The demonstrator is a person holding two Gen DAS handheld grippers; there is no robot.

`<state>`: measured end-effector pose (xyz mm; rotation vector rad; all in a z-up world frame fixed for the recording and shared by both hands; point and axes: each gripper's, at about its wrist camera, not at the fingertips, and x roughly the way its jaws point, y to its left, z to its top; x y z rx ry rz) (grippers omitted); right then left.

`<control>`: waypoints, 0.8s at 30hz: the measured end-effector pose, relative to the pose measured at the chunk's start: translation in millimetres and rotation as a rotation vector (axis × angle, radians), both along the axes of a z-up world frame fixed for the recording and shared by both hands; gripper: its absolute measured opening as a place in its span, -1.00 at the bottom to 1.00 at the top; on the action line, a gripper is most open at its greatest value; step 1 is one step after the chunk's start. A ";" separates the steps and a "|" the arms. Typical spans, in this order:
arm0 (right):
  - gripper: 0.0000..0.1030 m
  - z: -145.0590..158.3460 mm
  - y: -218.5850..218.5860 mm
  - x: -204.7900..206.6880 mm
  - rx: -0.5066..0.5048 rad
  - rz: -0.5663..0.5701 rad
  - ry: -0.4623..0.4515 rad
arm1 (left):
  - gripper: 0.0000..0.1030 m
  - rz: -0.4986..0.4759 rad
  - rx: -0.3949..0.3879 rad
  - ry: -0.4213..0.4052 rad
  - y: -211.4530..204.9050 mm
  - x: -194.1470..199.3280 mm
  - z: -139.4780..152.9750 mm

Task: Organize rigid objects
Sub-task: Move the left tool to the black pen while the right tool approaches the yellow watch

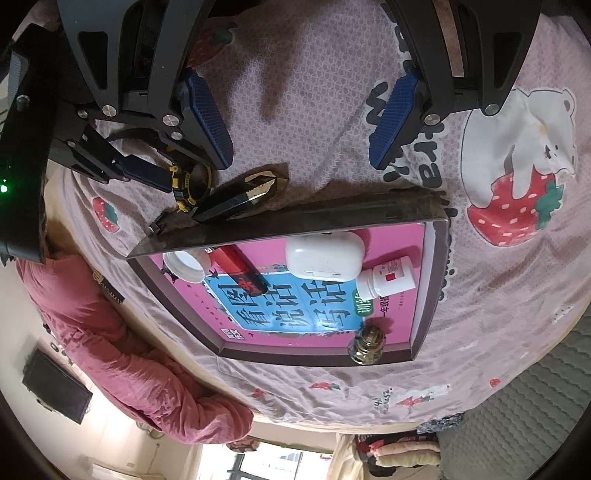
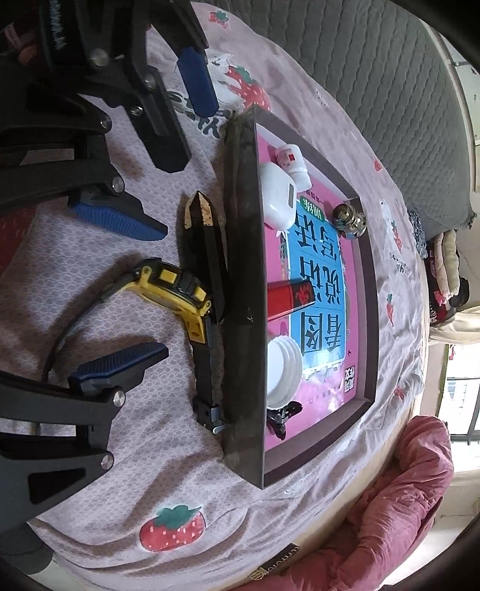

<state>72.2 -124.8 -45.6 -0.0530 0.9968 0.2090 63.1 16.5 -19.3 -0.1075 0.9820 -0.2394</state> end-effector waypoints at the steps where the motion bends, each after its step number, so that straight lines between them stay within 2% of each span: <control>1: 0.10 -0.2 0.6 0.8 -0.010 -0.004 -0.008 | 0.50 -0.001 0.000 0.002 -0.2 0.8 -0.9; 8: 0.10 -2.5 -6.6 6.6 -0.013 -0.034 -0.016 | 0.50 0.000 -0.012 0.009 0.5 5.3 -4.9; 16: 0.10 0.3 -21.1 3.8 -0.019 -0.047 -0.007 | 0.50 -0.039 -0.005 0.005 -7.6 12.9 -10.7; 24: 0.10 2.1 -34.5 3.1 -0.024 -0.056 0.007 | 0.50 -0.100 0.023 -0.032 -23.9 19.2 -11.8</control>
